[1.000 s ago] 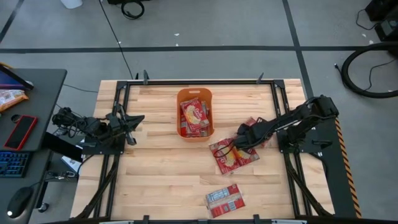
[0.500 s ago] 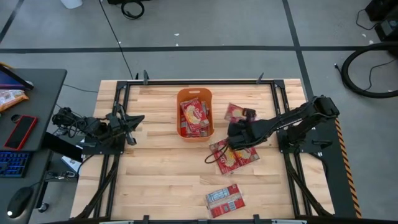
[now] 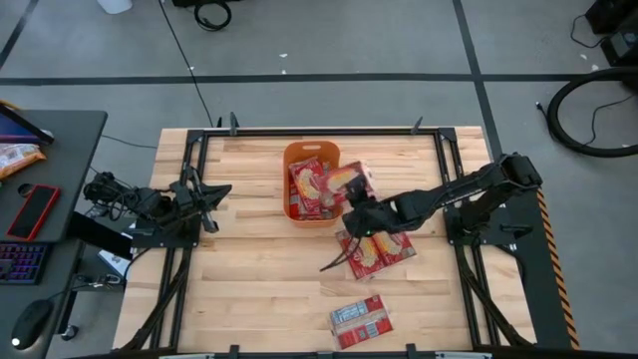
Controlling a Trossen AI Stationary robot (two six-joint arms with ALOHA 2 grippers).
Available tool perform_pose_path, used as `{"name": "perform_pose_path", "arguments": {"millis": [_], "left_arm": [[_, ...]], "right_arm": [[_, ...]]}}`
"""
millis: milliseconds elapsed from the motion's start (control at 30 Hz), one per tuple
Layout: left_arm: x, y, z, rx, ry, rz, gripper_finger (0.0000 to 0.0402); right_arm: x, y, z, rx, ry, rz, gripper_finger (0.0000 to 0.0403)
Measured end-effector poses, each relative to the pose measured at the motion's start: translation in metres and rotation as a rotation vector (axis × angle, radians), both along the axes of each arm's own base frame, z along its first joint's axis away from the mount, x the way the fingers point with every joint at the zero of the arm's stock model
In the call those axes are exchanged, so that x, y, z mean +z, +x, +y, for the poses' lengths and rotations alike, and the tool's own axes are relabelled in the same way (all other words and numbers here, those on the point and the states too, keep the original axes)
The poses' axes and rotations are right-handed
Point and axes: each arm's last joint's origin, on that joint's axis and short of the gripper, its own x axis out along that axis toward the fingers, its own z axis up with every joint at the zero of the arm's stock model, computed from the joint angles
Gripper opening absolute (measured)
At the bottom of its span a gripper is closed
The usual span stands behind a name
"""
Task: Sort popcorn bags into baskets
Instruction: Put the popcorn bag into the orange bin
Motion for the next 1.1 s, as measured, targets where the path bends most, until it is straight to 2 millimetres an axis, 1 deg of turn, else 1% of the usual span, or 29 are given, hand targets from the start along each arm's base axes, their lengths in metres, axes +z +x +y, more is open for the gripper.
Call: {"name": "perform_pose_path", "arguments": {"millis": [100, 200, 333, 533, 633, 733, 833, 967, 1100], "left_arm": [[0.0, 0.0, 0.0, 0.0, 0.0, 0.0, 0.0013], [0.0, 0.0, 0.0, 0.0, 0.0, 0.0, 0.0013], [0.0, 0.0, 0.0, 0.0, 0.0, 0.0, 0.0013], [0.0, 0.0, 0.0, 0.0, 0.0, 0.001, 0.0013], [0.0, 0.0, 0.0, 0.0, 0.0, 0.0, 0.0013], [0.0, 0.0, 0.0, 0.0, 0.0, 0.0, 0.0013], [0.0, 0.0, 0.0, 0.0, 0.0, 0.001, 0.0013], [0.0, 0.0, 0.0, 0.0, 0.0, 0.0, 0.0013], [0.0, 0.0, 0.0, 0.0, 0.0, 0.0, 0.0013]], "right_arm": [[0.003, 0.01, -0.006, 0.057, -0.038, -0.013, 0.0007], [0.001, 0.02, -0.012, 0.132, -0.063, 0.003, 0.0007], [-0.013, 0.034, -0.019, 0.231, -0.076, 0.053, 0.0008], [-0.039, 0.053, -0.03, 0.319, -0.197, 0.163, 0.0008], [-0.047, 0.058, -0.036, 0.353, -0.248, 0.216, 0.0009], [-0.05, 0.061, -0.042, 0.355, -0.259, 0.221, 0.0014], [-0.05, 0.061, -0.047, 0.347, -0.253, 0.226, 0.0031], [-0.05, 0.061, -0.053, 0.319, -0.24, 0.214, 0.0067], [-0.05, 0.06, -0.063, 0.243, -0.241, 0.199, 0.0101]]}}
